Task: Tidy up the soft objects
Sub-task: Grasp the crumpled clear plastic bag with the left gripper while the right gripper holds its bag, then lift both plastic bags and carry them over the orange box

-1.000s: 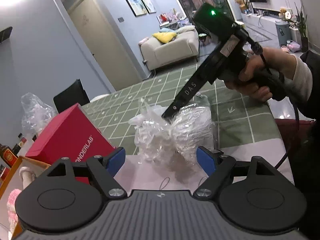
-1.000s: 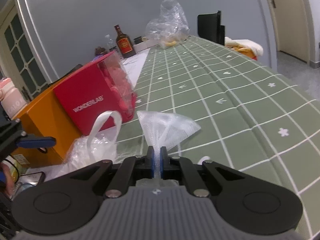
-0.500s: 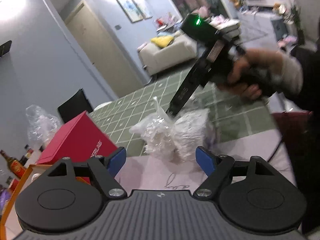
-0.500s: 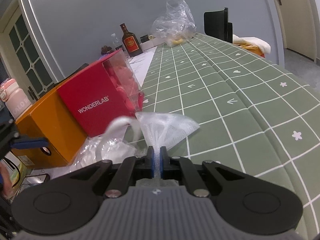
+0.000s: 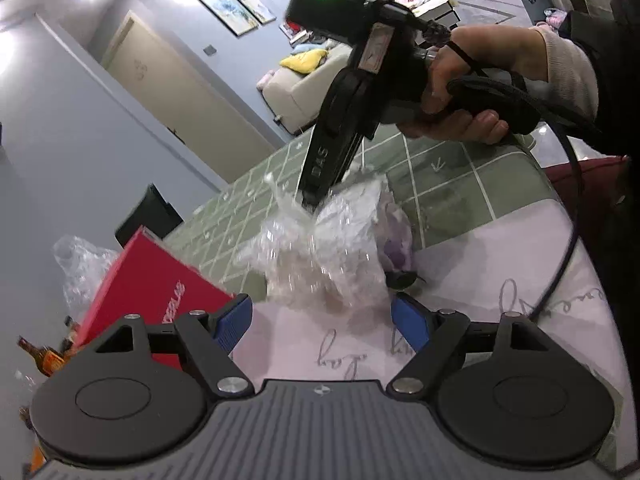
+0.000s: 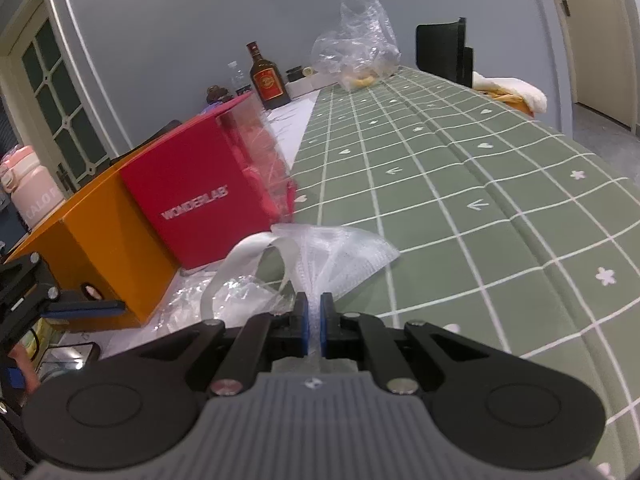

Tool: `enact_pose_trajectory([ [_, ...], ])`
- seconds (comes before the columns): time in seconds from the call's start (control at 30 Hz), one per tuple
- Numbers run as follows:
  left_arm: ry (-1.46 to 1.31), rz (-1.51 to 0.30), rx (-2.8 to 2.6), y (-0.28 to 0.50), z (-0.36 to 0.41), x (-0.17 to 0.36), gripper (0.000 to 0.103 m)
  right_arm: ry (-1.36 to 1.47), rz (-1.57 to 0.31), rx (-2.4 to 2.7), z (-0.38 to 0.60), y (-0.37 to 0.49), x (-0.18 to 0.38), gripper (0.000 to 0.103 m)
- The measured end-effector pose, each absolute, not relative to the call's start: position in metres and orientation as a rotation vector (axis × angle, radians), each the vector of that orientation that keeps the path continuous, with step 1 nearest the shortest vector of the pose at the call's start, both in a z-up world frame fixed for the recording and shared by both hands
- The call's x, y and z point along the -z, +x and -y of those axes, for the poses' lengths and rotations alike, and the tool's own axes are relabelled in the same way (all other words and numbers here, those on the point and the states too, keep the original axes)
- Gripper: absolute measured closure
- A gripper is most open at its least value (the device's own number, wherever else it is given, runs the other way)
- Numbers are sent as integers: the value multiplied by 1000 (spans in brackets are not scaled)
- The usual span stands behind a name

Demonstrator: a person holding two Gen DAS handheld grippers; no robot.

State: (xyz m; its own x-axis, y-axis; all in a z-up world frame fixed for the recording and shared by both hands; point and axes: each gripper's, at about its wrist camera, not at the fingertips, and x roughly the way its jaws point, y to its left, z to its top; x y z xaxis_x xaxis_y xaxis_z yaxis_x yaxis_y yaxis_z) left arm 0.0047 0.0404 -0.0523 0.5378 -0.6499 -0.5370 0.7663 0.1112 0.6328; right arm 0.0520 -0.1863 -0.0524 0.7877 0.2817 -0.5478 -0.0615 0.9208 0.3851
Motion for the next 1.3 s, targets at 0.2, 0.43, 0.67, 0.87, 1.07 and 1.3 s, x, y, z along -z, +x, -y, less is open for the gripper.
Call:
enact_pose_trajectory([
  [0.2, 1041, -68, 1043, -2, -34, 57, 8, 388, -671, -225, 172, 68, 51, 100],
  [0.43, 986, -131, 1093, 6, -35, 53, 21, 419, -696, -263, 153, 88, 52, 100],
  [0.67, 981, -167, 1058, 13, -32, 51, 28, 523, -638, -194, 179, 75, 58, 100],
  [0.87, 934, -170, 1006, 23, -32, 47, 34, 576, -603, -176, 193, 71, 60, 100],
  [1.07, 824, -134, 974, 29, -38, 35, 36, 624, -581, -170, 200, 69, 62, 100],
  [1.3, 590, -10, 850, 35, -54, 9, 37, 645, -576, -182, 204, 70, 64, 100],
])
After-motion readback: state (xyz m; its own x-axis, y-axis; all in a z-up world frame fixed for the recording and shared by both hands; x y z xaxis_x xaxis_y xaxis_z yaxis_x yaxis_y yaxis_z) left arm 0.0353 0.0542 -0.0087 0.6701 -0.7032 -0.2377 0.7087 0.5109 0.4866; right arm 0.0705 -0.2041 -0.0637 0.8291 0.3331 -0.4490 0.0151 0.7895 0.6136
